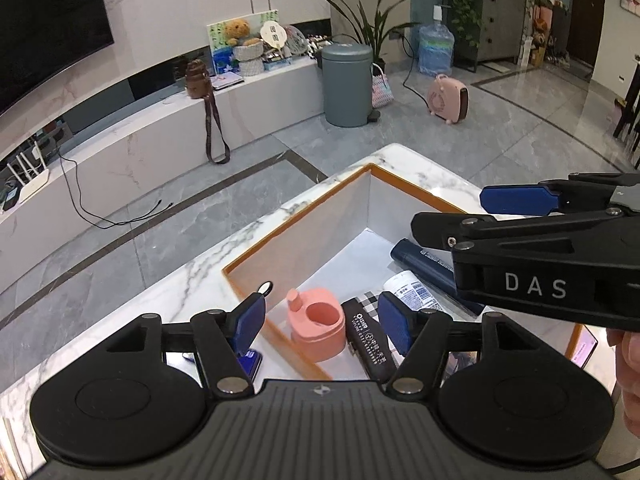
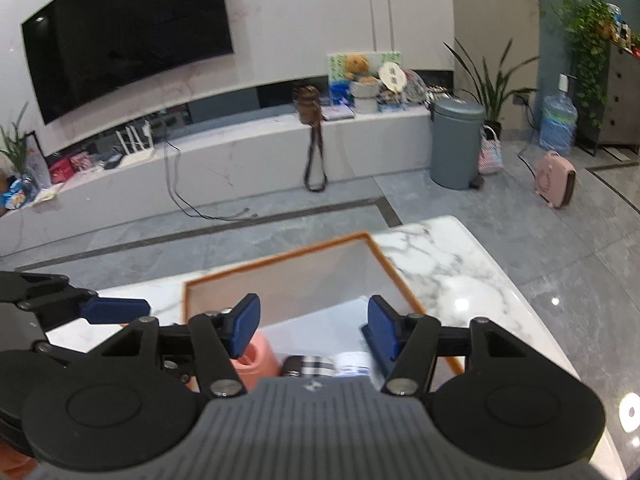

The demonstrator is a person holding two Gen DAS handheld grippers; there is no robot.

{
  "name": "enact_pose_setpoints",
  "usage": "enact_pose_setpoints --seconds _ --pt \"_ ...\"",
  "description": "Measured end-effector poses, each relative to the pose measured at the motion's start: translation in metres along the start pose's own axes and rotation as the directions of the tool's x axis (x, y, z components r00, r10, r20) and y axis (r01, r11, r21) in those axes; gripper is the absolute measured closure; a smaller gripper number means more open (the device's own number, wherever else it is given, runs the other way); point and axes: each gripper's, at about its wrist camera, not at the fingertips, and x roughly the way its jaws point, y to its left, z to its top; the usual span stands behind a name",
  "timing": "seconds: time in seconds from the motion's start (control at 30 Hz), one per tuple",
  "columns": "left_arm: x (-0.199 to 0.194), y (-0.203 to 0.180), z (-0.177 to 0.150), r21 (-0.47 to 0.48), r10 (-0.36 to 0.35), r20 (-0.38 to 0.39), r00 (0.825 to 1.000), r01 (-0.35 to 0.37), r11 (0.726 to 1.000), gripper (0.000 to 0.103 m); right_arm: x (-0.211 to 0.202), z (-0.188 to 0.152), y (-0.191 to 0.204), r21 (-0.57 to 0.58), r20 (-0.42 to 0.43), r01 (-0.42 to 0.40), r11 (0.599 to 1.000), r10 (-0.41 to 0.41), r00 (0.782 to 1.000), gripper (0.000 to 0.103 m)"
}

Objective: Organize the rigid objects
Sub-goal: 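Withdraw both tools from the orange box toward the remaining table items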

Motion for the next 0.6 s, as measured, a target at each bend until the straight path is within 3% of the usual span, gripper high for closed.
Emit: enact_pose_setpoints --seconds 0.23,0.37,0.6 --pt "-0.018 0.007 -0.012 -0.048 -0.004 0.035 0.999 0.006 0.999 0.026 -0.016 -0.005 0.012 -0.014 0.033 -0.046 0.999 0.046 0.998 0.039" --pt "-0.033 0.014 -0.032 -0.093 -0.021 0.081 0.996 0.029 0.995 0.019 -0.022 -0.009 0.016 -0.026 0.035 -0.056 0.998 0.057 0.998 0.038" --pt "-0.042 0.032 -0.063 -0.145 -0.029 0.080 0.996 0.040 0.989 0.019 -0.025 -0.020 0.029 -0.067 0.022 -0.076 0.995 0.078 0.997 0.037"
